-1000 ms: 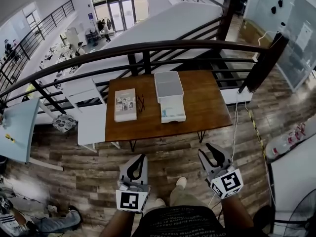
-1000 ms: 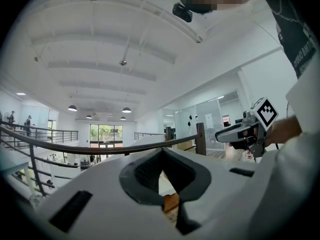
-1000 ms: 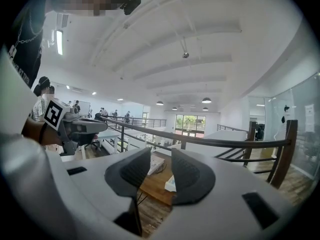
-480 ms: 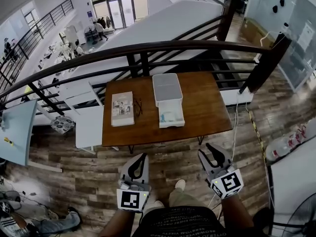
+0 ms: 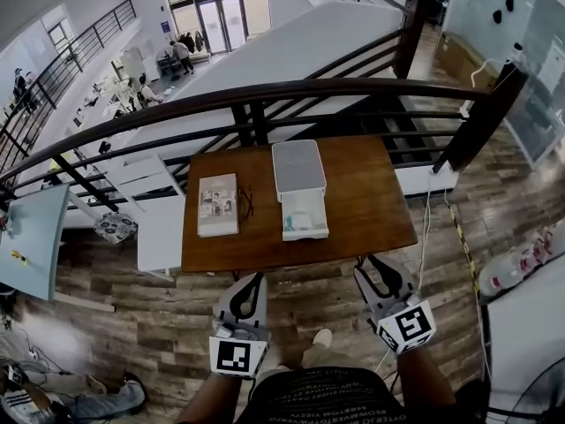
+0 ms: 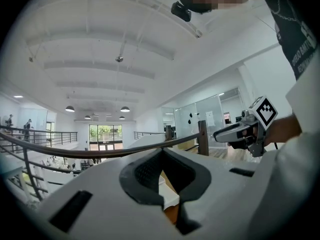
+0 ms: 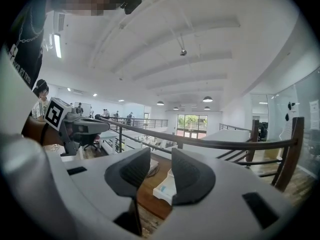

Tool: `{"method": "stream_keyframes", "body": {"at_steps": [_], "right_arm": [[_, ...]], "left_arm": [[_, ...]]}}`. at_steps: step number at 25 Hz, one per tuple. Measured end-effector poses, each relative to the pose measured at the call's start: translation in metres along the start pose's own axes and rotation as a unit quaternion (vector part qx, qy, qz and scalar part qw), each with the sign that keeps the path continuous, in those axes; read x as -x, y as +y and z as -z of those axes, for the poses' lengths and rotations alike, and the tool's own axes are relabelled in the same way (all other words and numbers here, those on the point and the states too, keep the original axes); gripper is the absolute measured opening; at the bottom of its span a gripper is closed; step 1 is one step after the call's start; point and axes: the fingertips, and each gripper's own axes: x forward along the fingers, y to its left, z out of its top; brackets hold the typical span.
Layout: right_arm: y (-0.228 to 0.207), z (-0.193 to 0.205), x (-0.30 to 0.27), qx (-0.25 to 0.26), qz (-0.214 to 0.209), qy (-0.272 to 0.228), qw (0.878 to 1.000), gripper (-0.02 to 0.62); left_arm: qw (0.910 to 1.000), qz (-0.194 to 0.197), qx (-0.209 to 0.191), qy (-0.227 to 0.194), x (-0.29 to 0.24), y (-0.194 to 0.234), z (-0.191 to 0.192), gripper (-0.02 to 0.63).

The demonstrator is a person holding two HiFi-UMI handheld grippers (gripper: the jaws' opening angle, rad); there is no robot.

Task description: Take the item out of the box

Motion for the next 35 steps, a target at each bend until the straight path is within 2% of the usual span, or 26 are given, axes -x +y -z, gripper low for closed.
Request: {"method": "stream_keyframes", "body": {"at_steps": [19, 27, 35], "right_arm": [[-0.083, 0.009, -0.022, -0.011, -0.046, -0.022, 0.999, 0.129], [-0.090, 0.012, -0.023, -0.020, -0.054, -0.028, 0.998, 0.129], [-0.086, 0.011, -0.037, -0.027, -0.053, -0.024, 0.998, 0.130]], "left_arm": [[0.9990, -0.043, -0.015, 0.004, -0.071, -0.033, -0.008, 0.005], [0.9979, -0.059, -0.024, 0.011, -0.067, -0.033, -0.012, 0.005], [0.9980, -0.054, -0.024, 0.023, -0.071, -0.020, -0.009, 0.005]]}}
